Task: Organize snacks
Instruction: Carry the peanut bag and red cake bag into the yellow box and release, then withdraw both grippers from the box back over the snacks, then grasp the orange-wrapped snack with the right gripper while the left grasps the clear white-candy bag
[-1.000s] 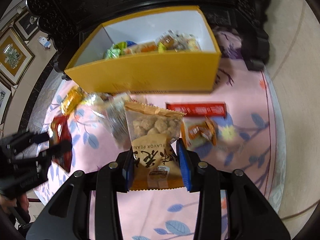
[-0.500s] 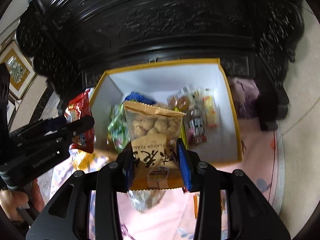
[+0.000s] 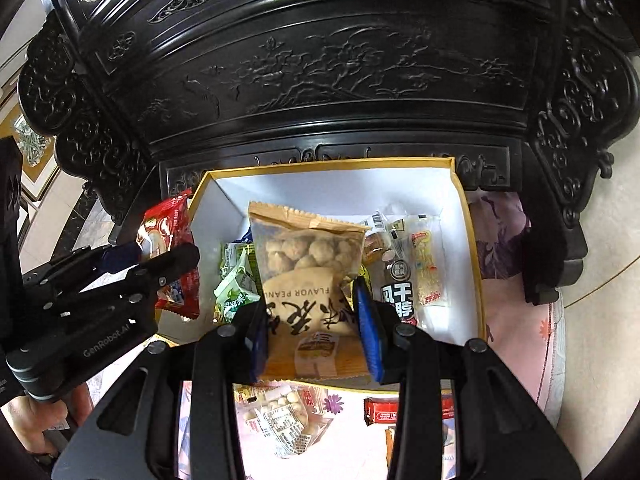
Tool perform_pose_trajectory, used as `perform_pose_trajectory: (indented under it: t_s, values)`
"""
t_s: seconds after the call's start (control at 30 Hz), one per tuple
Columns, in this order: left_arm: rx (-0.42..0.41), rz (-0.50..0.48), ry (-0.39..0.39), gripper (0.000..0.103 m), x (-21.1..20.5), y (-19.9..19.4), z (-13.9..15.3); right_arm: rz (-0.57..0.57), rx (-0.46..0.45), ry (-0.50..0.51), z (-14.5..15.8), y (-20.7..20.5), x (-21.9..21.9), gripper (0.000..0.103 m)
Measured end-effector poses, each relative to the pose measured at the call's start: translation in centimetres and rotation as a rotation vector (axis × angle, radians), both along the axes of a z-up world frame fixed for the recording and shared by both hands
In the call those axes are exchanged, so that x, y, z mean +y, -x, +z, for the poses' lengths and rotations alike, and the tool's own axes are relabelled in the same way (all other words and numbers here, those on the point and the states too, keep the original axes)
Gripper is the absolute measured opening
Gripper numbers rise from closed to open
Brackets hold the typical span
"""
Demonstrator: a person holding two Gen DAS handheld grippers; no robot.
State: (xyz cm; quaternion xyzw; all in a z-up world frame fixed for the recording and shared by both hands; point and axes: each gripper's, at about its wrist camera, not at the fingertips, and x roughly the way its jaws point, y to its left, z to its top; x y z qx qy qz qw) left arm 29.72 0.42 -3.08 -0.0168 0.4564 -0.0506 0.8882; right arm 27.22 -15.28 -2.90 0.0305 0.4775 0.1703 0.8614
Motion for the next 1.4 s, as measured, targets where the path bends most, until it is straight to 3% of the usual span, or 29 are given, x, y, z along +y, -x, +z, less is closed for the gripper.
perform_pose_trajectory:
  t_s: [0.13, 0.2, 0.27, 0.33, 0.37, 0.67, 0.93, 1.03, 1.2, 1.4]
  values:
    - [0.006, 0.006, -0.004, 0.044, 0.0, -0.5, -0.3, -0.007, -0.001, 0.01, -0.2, -0.5, 0.2, 0.04]
    - [0.014, 0.012, -0.008, 0.045, 0.0, -0.8, -0.6, -0.02, -0.009, 0.014, 0.0, -0.7, 0.2, 0.048]
    - [0.018, 0.025, -0.009, 0.059, 0.2, -1.1, -0.8, -0.045, -0.027, 0.043, 0.3, -1.0, 0.2, 0.087]
    - [0.003, 0.073, -0.022, 0.09, 0.7, -1.2, -0.6, -0.07, -0.046, 0.073, 0.8, -1.2, 0.0, 0.095]
    - [-0.002, 0.084, -0.015, 0.093, 1.0, -1.3, -0.5, -0.076, -0.051, 0.07, 1.0, -1.3, -0.2, 0.098]
    - [-0.026, 0.092, 0.026, 0.093, 2.4, -0.2, 0.9, -0.073, -0.052, 0.064, 1.7, -0.9, -1.2, 0.098]
    - [-0.013, 0.075, 0.052, 0.095, 4.4, 6.3, -0.1, -0.095, -0.06, 0.087, 0.9, 3.6, -5.4, 0.098]
    - [0.025, 0.056, 0.051, 0.095, 4.1, 9.3, -2.5, -0.109, -0.022, 0.093, -1.0, 5.9, -7.3, 0.098]
    - [0.108, 0.013, 0.063, 0.095, 2.6, 14.0, -7.2, -0.093, 0.114, 0.146, -7.4, 9.5, -8.9, 0.098]
    - [0.22, 0.001, 0.063, 0.095, 1.7, 16.9, -10.9, -0.097, 0.19, 0.184, -13.0, 10.9, -9.1, 0.098]
